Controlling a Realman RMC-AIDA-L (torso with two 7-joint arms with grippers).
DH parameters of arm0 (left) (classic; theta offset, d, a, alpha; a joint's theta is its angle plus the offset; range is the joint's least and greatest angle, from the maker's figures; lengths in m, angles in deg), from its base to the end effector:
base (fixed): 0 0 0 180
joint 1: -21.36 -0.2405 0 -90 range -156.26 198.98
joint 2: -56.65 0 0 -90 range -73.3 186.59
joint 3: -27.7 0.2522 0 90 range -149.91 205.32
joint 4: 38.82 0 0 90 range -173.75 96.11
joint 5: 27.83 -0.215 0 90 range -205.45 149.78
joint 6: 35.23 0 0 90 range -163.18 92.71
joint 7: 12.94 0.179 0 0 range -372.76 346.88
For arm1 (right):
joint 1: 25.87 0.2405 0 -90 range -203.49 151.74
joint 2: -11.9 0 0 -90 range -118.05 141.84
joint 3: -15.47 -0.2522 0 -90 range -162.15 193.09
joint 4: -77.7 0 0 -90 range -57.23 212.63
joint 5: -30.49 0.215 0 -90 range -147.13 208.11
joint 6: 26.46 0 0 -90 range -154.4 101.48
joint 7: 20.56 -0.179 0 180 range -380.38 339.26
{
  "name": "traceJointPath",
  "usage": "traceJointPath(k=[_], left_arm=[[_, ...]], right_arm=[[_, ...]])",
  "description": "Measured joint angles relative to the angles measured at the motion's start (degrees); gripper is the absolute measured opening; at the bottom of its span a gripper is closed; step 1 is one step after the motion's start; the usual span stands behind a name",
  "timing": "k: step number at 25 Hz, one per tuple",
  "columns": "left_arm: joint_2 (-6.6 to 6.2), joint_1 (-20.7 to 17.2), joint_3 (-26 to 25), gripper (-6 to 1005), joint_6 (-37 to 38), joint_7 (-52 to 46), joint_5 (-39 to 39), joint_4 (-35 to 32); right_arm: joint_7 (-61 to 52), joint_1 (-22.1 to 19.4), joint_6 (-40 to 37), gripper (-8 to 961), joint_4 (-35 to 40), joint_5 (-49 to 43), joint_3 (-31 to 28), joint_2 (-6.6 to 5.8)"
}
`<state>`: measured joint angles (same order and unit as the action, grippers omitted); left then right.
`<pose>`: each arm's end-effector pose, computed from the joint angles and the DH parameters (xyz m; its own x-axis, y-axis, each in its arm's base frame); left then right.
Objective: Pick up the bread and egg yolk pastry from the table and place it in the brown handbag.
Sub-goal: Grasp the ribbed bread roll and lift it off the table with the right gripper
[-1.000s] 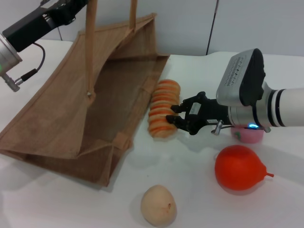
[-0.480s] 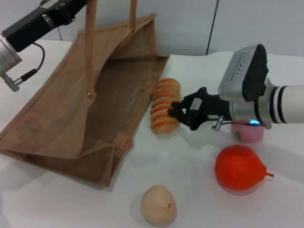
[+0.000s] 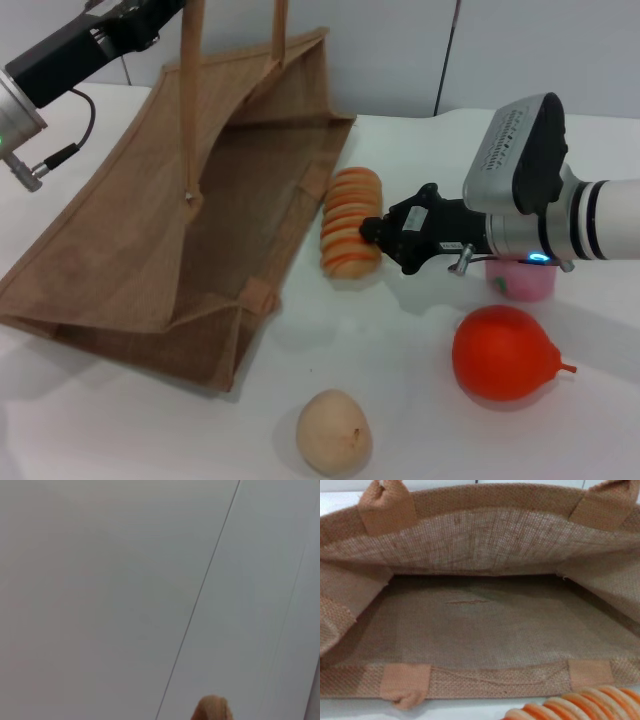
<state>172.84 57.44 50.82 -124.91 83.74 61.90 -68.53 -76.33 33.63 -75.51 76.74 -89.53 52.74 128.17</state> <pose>-0.2075 0.4066 0.0709 0.3560 0.1378 0.9243 0.6446 -0.7523 -0.1361 0.1944 0.4262 -0.1335 0.9762 -0.1343 -0.1704 -0.1878 -0.9164 -0.3535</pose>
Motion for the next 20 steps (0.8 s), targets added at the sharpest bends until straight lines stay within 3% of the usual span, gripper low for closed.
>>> traceJointPath(k=[5, 10, 16, 20], left_arm=[[0.00, 0.0, 0.0, 102, 0.2, 0.0, 0.0, 0.0], [0.00, 0.0, 0.0, 102, 0.2, 0.0, -0.1, 0.0], [0.00, -0.1, 0.0, 102, 0.3, 0.0, -0.1, 0.0], [0.00, -0.1, 0.0, 101, 0.3, 0.0, -0.1, 0.0]], right_arm=[[0.0, 0.4, -1.2, 17, 0.2, 0.3, -0.1, 0.00], [-0.1, 0.4, -2.6, 105, 0.6, 0.3, -0.2, 0.00], [-0.1, 0.6, -2.6, 301, 1.1, 0.2, -0.1, 0.01], [0.0, 1.2, -2.6, 359, 1.2, -0.1, 0.3, 0.08]])
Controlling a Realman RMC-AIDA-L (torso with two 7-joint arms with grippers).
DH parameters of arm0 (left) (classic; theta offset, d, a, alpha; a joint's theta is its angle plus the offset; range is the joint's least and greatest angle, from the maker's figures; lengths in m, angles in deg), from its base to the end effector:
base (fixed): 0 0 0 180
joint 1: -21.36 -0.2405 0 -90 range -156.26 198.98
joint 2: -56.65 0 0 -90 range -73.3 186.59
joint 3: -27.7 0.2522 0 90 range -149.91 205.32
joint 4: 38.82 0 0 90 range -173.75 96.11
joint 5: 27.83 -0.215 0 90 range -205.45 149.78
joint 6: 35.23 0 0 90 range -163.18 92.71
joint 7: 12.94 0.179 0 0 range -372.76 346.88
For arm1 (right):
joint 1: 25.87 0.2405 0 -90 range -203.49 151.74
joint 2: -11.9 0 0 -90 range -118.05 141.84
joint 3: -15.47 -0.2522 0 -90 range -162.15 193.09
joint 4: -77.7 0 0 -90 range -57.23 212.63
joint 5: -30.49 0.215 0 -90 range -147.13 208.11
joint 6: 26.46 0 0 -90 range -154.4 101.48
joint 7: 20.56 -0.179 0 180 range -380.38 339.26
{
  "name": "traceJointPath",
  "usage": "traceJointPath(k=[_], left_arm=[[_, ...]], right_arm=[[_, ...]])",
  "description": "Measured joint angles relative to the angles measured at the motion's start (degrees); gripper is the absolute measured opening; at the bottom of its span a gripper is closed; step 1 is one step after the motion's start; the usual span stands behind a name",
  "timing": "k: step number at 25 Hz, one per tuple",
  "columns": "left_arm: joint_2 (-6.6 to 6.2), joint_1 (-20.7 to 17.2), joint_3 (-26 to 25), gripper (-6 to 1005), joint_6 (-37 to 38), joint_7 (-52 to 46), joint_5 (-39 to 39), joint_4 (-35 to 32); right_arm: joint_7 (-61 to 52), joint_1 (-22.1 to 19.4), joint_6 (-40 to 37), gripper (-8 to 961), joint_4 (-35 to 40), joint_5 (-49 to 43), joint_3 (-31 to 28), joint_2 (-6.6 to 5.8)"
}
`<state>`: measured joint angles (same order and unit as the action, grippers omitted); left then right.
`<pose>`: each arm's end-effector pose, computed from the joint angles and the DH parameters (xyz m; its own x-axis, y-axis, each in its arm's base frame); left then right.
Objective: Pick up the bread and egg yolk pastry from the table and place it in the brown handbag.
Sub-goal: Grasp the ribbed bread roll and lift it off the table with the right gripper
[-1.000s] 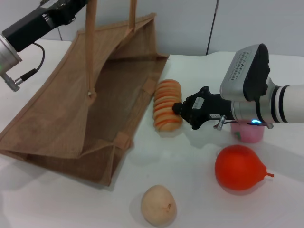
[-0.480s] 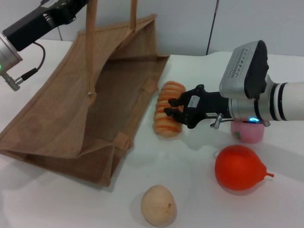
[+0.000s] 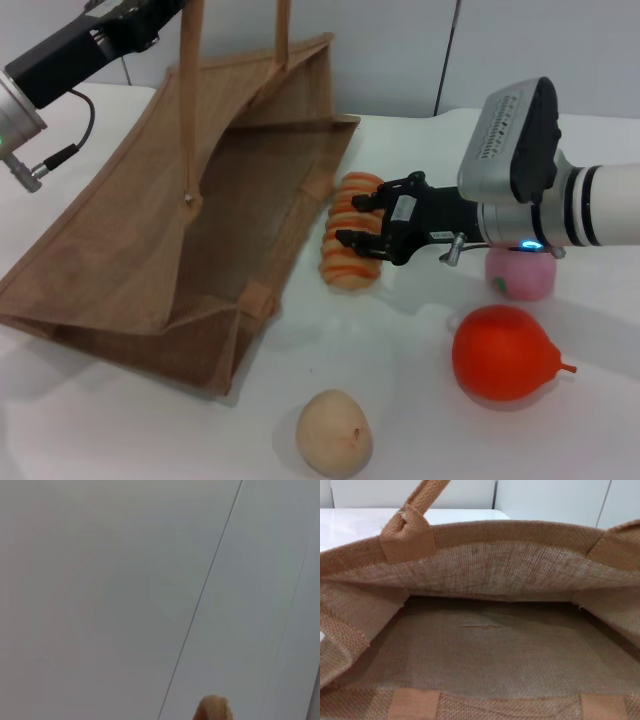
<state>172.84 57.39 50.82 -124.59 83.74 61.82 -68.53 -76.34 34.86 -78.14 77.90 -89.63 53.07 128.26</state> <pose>-0.2086 0.4071 0.0707 0.3572 0.1394 0.9236 0.6489 -0.7482 -0.1380 0.1783 0.4285 -0.1320 0.9783 -0.0879 -0.1874 -0.1472 -0.9321 -0.3309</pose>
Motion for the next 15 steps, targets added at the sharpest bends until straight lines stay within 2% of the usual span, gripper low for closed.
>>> traceJointPath(k=[1, 4, 15], left_arm=[[0.00, 0.0, 0.0, 101, 0.0, 0.0, 0.0, 0.0], [0.00, 0.0, 0.0, 101, 0.1, 0.0, 0.0, 0.0], [0.00, 0.1, 0.0, 101, 0.1, 0.0, 0.0, 0.0]], right_arm=[[0.0, 0.2, 0.0, 374, 0.0, 0.0, 0.0, 0.01], [0.0, 0.8, 0.3, 598, -0.3, 0.0, -0.1, 0.13], [-2.4, 3.7, 4.5, 820, -2.9, -1.4, 0.4, 0.35]])
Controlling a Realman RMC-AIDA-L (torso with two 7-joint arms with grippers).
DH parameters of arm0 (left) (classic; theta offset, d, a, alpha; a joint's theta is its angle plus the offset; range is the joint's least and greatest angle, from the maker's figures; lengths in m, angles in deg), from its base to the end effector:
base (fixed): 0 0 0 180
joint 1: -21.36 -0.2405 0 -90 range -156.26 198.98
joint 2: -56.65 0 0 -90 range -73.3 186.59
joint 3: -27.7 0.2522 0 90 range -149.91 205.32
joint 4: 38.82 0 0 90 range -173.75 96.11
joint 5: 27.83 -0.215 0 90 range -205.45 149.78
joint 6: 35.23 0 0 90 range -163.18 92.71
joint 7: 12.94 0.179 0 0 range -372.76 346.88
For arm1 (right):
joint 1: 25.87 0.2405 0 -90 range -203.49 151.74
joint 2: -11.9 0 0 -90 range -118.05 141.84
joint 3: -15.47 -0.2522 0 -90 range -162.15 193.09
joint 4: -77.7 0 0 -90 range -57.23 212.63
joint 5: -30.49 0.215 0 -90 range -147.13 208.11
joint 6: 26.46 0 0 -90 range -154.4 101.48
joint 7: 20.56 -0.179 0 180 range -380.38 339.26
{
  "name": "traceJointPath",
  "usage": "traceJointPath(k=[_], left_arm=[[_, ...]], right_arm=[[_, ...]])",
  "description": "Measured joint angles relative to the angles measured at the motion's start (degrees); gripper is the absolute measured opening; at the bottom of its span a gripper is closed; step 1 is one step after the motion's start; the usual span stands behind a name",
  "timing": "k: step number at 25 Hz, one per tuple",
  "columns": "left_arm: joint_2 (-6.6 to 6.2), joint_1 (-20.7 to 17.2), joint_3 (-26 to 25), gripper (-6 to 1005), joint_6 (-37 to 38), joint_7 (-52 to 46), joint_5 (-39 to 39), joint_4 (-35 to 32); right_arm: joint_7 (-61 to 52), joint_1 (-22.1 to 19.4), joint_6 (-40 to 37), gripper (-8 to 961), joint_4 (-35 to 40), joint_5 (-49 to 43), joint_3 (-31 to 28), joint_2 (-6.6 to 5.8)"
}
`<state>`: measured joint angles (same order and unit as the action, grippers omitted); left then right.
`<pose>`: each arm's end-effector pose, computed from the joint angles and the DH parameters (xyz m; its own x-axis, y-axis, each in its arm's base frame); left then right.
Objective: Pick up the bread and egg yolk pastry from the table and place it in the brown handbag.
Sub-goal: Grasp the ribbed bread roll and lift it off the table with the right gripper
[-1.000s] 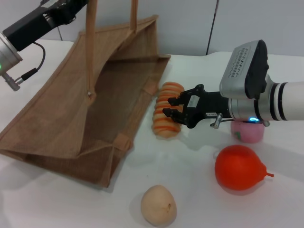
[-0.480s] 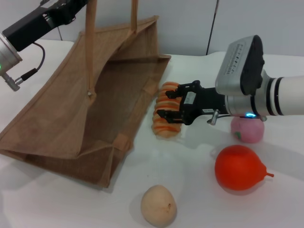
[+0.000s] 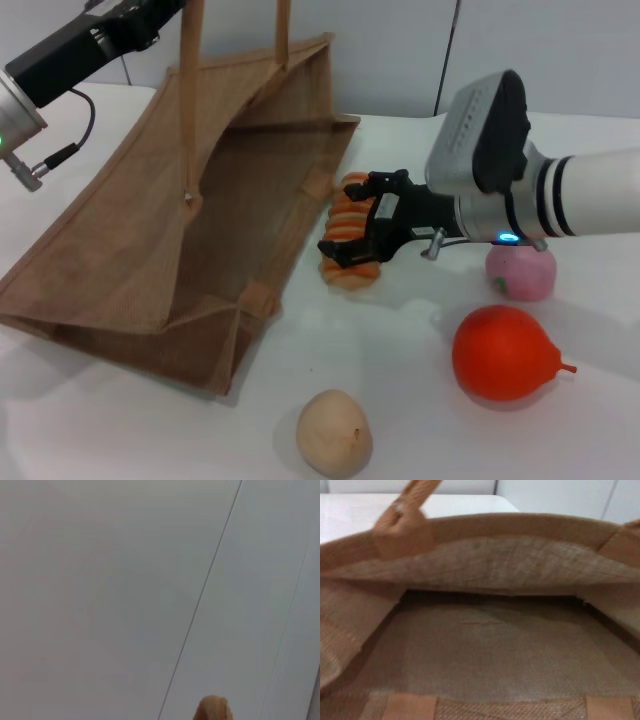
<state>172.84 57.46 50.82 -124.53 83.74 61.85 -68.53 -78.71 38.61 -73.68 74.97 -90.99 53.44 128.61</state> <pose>-0.2082 0.4075 0.0708 0.3571 0.1387 0.9237 0.6487 -0.7483 -0.1384 0.1662 0.4323 -0.1436 0.9848 -0.1009 -0.1415 -0.1431 -0.9329 -0.3305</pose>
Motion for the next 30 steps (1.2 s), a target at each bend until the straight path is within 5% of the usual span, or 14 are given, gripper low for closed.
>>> traceJointPath(k=[5, 14, 30], left_arm=[[0.00, -0.1, 0.0, 101, 0.0, 0.0, 0.0, 0.0], [0.00, -0.2, 0.0, 100, 0.1, -0.1, 0.1, 0.0], [-0.09, -0.7, -0.1, 100, 0.1, 0.0, 0.6, 0.0]], right_arm=[[-6.7, 1.9, 3.3, 904, -1.0, -0.2, 0.2, 0.01], [-16.1, 7.1, 14.6, 902, -7.6, -3.7, 0.0, -0.02], [-22.1, 7.4, 18.0, 897, -7.9, -11.5, -2.0, -0.18]])
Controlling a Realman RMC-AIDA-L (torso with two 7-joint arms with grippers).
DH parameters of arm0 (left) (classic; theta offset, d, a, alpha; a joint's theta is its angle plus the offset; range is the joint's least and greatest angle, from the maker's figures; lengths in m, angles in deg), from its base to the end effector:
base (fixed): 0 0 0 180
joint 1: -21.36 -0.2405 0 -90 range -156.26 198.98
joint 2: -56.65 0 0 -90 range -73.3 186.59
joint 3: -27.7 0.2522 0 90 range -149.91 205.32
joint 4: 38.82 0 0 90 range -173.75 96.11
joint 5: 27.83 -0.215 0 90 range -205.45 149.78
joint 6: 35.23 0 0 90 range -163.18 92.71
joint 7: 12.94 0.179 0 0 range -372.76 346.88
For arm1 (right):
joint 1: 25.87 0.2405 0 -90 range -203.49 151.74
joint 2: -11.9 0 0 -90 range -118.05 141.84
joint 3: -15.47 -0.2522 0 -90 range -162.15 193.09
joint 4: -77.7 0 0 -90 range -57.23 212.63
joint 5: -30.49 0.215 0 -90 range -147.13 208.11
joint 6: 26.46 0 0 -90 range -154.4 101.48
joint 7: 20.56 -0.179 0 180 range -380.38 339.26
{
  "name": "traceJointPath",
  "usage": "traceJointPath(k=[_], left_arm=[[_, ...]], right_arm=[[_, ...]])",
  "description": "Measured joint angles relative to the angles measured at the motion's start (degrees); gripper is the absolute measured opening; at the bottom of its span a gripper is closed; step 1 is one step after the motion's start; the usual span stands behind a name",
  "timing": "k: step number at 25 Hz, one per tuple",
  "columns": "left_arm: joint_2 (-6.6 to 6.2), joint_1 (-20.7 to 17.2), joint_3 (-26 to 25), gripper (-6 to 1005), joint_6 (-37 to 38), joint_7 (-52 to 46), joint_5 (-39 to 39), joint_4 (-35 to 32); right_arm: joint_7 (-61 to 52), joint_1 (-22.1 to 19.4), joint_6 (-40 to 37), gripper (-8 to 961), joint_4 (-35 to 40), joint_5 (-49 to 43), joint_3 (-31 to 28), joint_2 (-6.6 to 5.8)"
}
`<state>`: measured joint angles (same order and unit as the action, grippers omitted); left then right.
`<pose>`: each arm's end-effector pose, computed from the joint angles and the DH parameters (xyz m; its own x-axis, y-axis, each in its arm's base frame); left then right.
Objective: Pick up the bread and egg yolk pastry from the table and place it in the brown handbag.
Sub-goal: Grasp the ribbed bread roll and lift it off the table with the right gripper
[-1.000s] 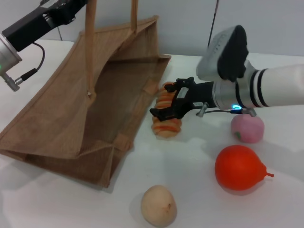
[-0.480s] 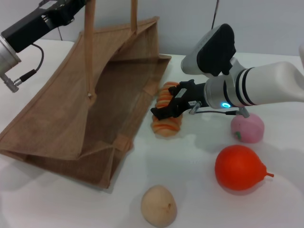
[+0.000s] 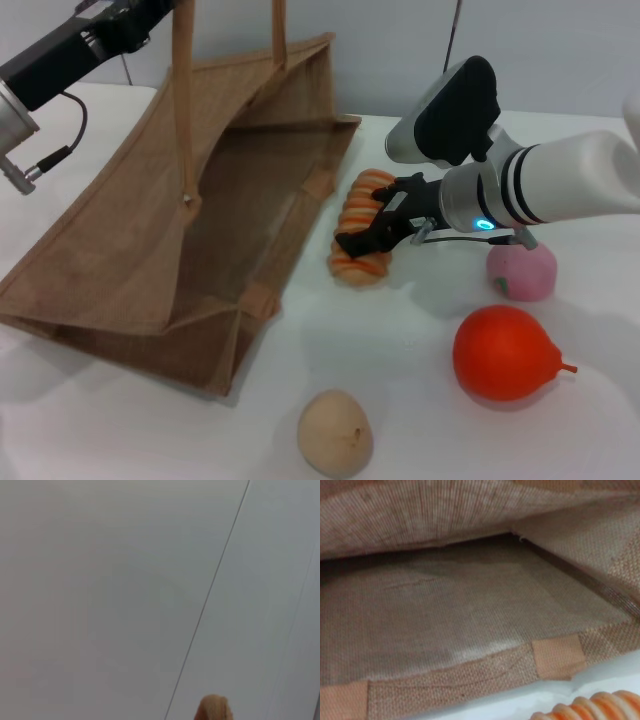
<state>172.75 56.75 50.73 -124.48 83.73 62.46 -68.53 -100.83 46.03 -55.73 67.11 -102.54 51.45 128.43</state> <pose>-0.2132 0.4056 0.0735 0.3485 0.1348 0.9276 0.6599 -0.7380 -0.1407 0.1707 0.4488 -0.1557 0.9334 -0.3579 -0.0274 -0.3325 -0.8335 -0.4412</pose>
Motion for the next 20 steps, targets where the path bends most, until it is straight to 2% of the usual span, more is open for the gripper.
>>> traceJointPath(k=[16, 20], left_arm=[[0.06, 0.3, 0.0, 100, 0.0, 0.0, 0.0, 0.0], [0.09, 0.4, 0.0, 99, 0.0, 0.0, 0.0, 0.0]], right_arm=[[-0.3, 0.5, 5.5, 892, -1.3, -2.0, -0.2, 0.17], [-0.3, 0.6, 5.5, 830, -1.4, -2.1, -0.2, 0.18]])
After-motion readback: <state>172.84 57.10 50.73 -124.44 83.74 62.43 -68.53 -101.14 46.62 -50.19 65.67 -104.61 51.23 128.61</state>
